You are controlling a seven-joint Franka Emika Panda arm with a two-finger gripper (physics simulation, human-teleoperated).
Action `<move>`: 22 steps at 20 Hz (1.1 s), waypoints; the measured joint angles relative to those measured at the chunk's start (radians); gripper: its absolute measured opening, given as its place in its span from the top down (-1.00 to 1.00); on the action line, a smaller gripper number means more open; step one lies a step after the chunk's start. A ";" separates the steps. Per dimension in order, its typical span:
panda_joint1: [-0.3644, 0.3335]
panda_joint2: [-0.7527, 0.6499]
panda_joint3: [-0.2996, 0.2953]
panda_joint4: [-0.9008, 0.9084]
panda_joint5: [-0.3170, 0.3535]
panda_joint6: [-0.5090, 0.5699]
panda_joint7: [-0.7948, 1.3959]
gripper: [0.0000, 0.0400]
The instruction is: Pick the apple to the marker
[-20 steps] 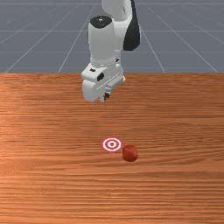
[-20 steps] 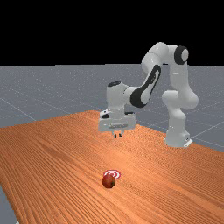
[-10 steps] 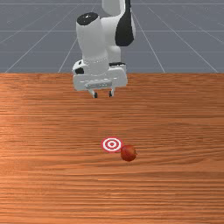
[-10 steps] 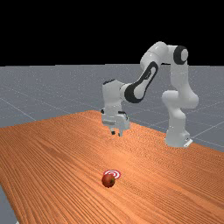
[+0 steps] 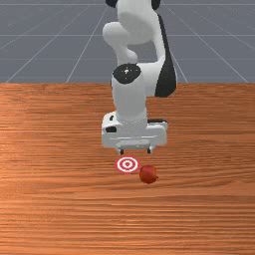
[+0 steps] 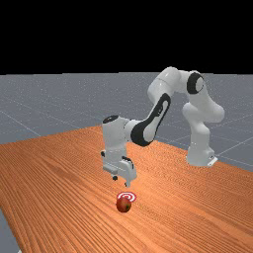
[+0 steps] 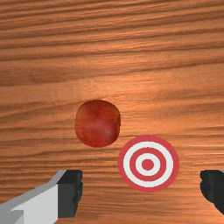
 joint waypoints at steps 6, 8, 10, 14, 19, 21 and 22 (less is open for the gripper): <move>0.022 0.277 -0.009 0.381 -0.039 -0.194 0.094 -1.00; 0.042 0.299 -0.002 0.414 -0.045 -0.206 0.107 -1.00; 0.065 0.314 0.004 0.428 -0.051 -0.201 0.118 -1.00; 0.110 0.353 -0.016 0.429 -0.083 -0.171 0.163 -1.00; 0.113 0.342 -0.024 0.403 -0.091 -0.178 0.167 -0.51; 0.106 0.274 -0.035 0.315 -0.094 -0.173 0.151 -0.51; 0.095 0.237 -0.042 0.261 -0.095 -0.165 0.134 -0.51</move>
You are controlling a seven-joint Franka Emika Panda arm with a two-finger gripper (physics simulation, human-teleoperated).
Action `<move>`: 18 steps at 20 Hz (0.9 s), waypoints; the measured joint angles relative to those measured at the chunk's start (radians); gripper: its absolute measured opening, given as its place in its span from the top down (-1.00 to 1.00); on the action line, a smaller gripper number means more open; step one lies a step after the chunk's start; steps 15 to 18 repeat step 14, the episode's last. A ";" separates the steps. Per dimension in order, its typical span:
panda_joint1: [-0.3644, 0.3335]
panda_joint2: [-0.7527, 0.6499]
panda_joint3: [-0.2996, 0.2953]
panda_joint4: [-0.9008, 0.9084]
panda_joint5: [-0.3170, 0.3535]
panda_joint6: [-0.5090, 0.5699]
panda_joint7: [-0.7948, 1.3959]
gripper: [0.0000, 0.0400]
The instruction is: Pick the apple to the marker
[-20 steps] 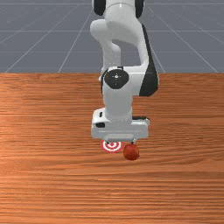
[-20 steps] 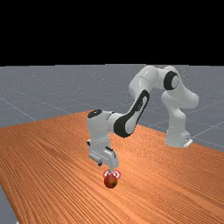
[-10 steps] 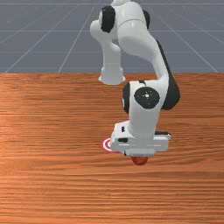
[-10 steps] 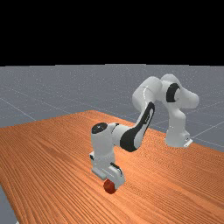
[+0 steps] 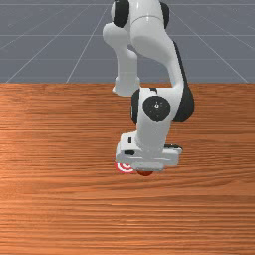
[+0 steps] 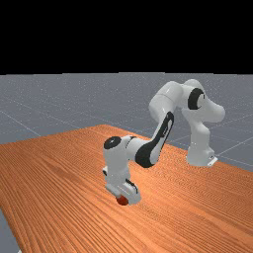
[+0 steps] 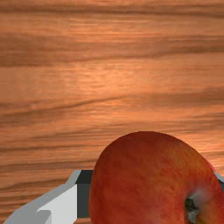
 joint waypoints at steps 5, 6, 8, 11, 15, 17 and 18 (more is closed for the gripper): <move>-0.040 -0.041 -0.040 -0.120 -0.011 0.073 -0.020 -0.51; -0.041 -0.044 -0.047 -0.134 -0.016 0.089 -0.019 -0.51; -0.042 -0.069 -0.058 -0.192 -0.019 0.137 -0.019 -0.51; -0.034 -0.134 -0.057 -0.346 -0.013 0.286 -0.031 -0.51; -0.034 -0.161 -0.056 -0.395 -0.020 0.335 -0.059 -0.51; -0.034 -0.161 -0.056 -0.395 -0.020 0.335 -0.059 -0.51; -0.034 -0.161 -0.056 -0.395 -0.020 0.335 -0.059 -0.51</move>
